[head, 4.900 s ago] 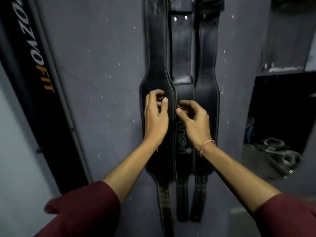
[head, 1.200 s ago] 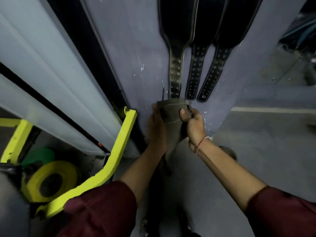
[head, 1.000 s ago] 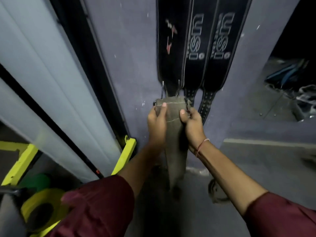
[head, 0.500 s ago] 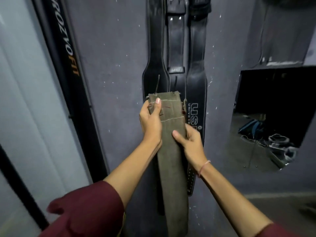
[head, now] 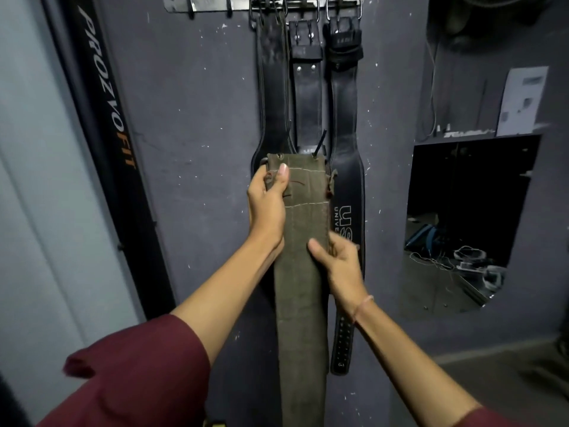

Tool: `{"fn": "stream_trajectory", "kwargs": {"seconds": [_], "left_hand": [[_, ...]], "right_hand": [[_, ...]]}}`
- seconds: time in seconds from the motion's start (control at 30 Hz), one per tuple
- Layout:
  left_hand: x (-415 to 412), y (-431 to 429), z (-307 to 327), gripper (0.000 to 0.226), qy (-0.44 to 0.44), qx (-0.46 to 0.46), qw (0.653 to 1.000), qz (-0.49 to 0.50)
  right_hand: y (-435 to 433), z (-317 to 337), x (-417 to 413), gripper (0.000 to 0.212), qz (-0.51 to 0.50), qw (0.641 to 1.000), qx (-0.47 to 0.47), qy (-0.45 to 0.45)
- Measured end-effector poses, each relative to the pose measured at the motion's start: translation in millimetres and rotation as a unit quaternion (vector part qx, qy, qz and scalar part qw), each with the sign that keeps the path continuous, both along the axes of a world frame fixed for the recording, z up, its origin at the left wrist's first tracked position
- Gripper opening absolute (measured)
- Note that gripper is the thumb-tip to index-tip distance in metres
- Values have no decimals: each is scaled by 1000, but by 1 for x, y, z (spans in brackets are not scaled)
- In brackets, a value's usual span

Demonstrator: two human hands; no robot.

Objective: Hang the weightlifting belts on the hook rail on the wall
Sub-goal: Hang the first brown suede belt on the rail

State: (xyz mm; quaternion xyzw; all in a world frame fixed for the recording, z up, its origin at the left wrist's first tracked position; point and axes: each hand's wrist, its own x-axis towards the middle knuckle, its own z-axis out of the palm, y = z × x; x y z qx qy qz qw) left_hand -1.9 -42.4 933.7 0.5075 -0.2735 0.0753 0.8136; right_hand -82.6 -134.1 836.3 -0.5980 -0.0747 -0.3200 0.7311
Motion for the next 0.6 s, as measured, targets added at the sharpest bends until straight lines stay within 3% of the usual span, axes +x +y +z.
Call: {"fn": "stream_trajectory", "kwargs": {"seconds": [0.1, 0.17, 0.2, 0.33, 0.47, 0.6], "left_hand": [[11, 8, 2, 88, 12, 2, 1000, -10], [15, 9, -1, 92, 28, 13, 999, -21], [16, 8, -2, 89, 36, 29, 999, -25], [4, 4, 10, 37, 23, 76, 996, -39], [-2, -1, 18, 34, -53, 102, 993, 33], [-17, 1, -23, 20, -99, 97, 985, 100]], "right_hand": [[14, -71, -12, 13, -5, 998, -3, 69], [17, -80, -14, 13, -17, 997, 7, 77], [17, -69, -12, 14, -18, 998, 8, 66], [13, 12, 3, 22, -36, 999, 11, -19], [7, 46, 16, 21, -70, 995, 34, -59], [2, 76, 30, 23, -64, 994, 9, -89]]}}
